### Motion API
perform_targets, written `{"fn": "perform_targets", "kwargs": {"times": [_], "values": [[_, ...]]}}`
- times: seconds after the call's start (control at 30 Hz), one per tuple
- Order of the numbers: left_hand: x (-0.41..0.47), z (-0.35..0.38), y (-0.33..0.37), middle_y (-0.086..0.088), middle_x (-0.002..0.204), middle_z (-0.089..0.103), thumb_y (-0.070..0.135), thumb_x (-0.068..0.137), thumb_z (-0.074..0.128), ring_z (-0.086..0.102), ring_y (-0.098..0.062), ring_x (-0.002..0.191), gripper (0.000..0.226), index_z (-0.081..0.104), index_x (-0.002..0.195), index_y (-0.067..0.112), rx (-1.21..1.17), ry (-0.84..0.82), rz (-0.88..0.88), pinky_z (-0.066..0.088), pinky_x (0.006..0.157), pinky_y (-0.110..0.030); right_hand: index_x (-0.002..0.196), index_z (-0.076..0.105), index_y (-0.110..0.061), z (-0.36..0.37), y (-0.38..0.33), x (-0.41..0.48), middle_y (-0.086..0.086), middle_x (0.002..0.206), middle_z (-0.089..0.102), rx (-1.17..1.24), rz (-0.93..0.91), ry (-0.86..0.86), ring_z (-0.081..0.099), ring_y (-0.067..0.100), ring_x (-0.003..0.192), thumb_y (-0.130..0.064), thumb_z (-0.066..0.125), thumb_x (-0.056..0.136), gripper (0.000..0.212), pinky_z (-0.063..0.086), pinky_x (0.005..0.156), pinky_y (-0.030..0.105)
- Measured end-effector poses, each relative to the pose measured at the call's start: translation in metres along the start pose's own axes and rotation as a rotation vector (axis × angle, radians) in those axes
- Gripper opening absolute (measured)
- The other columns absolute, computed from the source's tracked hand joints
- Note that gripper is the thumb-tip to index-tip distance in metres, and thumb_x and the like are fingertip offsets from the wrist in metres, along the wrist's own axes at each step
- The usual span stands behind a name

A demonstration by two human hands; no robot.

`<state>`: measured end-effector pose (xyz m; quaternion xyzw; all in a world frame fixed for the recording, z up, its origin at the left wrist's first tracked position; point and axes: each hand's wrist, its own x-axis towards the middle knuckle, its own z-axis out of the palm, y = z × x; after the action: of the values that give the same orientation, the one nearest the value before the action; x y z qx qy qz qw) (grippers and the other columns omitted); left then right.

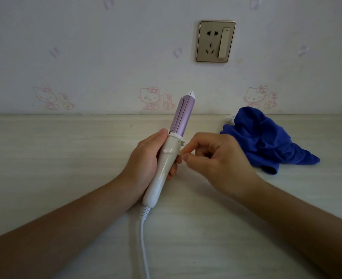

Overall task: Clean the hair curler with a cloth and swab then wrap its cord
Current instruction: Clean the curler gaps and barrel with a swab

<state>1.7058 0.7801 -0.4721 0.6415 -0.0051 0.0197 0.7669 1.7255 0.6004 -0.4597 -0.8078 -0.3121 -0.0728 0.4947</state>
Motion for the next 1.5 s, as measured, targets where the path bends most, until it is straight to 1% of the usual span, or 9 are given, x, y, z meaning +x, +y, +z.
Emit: {"fn": "perform_targets", "kwargs": {"times": [0.4, 0.63, 0.8, 0.97, 1.1, 1.2, 1.27, 1.33, 1.5], "values": [[-0.002, 0.004, 0.003, -0.006, 0.060, 0.068, 0.044, 0.104, 0.048, 0.061, -0.019, 0.049, 0.049, 0.078, 0.072, 0.021, 0.002, 0.104, 0.002, 0.049, 0.045, -0.026, 0.081, 0.077, -0.023, 0.001, -0.009, -0.005, -0.006, 0.050, 0.049, 0.012, 0.023, -0.194, 0.043, 0.009, 0.048, -0.012, 0.077, 0.088, 0.013, 0.051, 0.059, 0.044], [-0.003, 0.002, 0.001, -0.016, 0.072, 0.069, 0.047, 0.103, 0.048, 0.059, -0.028, 0.059, 0.050, 0.076, 0.084, 0.010, -0.082, 0.097, -0.068, 0.048, 0.060, -0.036, 0.084, 0.077, -0.015, 0.010, -0.015, -0.013, -0.008, 0.053, 0.051, 0.001, 0.023, -0.424, 0.045, 0.005, 0.048, -0.008, 0.077, 0.086, 0.008, 0.048, 0.056, 0.031], [-0.002, 0.003, 0.005, -0.010, 0.062, 0.069, 0.045, 0.104, 0.048, 0.060, -0.021, 0.047, 0.053, 0.079, 0.071, 0.018, -0.049, 0.151, -0.047, 0.048, 0.045, -0.027, 0.081, 0.076, -0.016, 0.009, -0.011, -0.009, -0.008, 0.050, 0.048, 0.037, 0.018, -0.207, 0.044, 0.008, 0.049, -0.007, 0.076, 0.086, 0.011, 0.051, 0.060, 0.043], [-0.005, 0.003, 0.004, -0.015, 0.069, 0.069, 0.046, 0.105, 0.047, 0.059, -0.026, 0.055, 0.054, 0.077, 0.077, 0.012, -0.090, 0.132, -0.078, 0.048, 0.056, -0.033, 0.081, 0.075, -0.016, 0.015, -0.013, -0.014, -0.011, 0.052, 0.049, 0.020, -0.014, -0.362, 0.045, 0.007, 0.048, -0.007, 0.075, 0.086, 0.010, 0.053, 0.058, 0.038], [-0.004, 0.003, 0.008, -0.006, 0.059, 0.068, 0.045, 0.108, 0.040, 0.059, -0.019, 0.045, 0.057, 0.076, 0.076, 0.015, -0.042, 0.148, -0.056, 0.048, 0.042, -0.024, 0.073, 0.072, -0.028, 0.011, -0.007, -0.007, -0.014, 0.049, 0.046, 0.047, 0.008, -0.145, 0.042, 0.006, 0.049, -0.007, 0.075, 0.086, 0.025, 0.056, 0.063, 0.040], [-0.006, 0.003, 0.004, -0.005, 0.061, 0.067, 0.044, 0.109, 0.038, 0.059, -0.018, 0.049, 0.056, 0.076, 0.081, 0.015, -0.039, 0.124, -0.052, 0.048, 0.045, -0.023, 0.074, 0.071, -0.027, 0.015, -0.007, -0.011, -0.012, 0.050, 0.048, 0.031, -0.014, -0.174, 0.044, 0.009, 0.049, -0.010, 0.074, 0.086, 0.021, 0.061, 0.080, 0.048], [-0.006, 0.003, 0.002, -0.005, 0.060, 0.066, 0.043, 0.109, 0.038, 0.059, -0.018, 0.049, 0.056, 0.077, 0.077, 0.018, -0.039, 0.106, -0.043, 0.047, 0.045, -0.024, 0.079, 0.073, -0.025, 0.016, -0.005, -0.011, -0.009, 0.051, 0.049, 0.015, -0.023, -0.117, 0.043, 0.006, 0.048, -0.022, 0.073, 0.086, 0.008, 0.056, 0.063, 0.036], [-0.005, 0.003, 0.003, -0.006, 0.059, 0.066, 0.042, 0.110, 0.036, 0.058, -0.019, 0.045, 0.053, 0.073, 0.083, 0.015, -0.041, 0.066, -0.024, 0.045, 0.042, -0.023, 0.081, 0.072, -0.026, 0.010, -0.003, -0.006, -0.002, 0.052, 0.052, -0.007, 0.005, 0.006, 0.041, 0.007, 0.045, -0.026, 0.072, 0.087, 0.006, 0.045, 0.050, 0.035], [-0.003, 0.003, 0.001, -0.016, 0.082, 0.072, 0.040, 0.111, 0.033, 0.058, -0.023, 0.046, 0.050, 0.070, 0.102, 0.007, 0.007, -0.013, 0.003, 0.045, 0.043, -0.027, 0.078, 0.070, -0.026, -0.003, 0.003, 0.003, 0.007, 0.052, 0.054, -0.001, 0.001, 0.145, 0.042, 0.016, 0.043, -0.020, 0.070, 0.088, 0.012, 0.044, 0.048, 0.034]]}}
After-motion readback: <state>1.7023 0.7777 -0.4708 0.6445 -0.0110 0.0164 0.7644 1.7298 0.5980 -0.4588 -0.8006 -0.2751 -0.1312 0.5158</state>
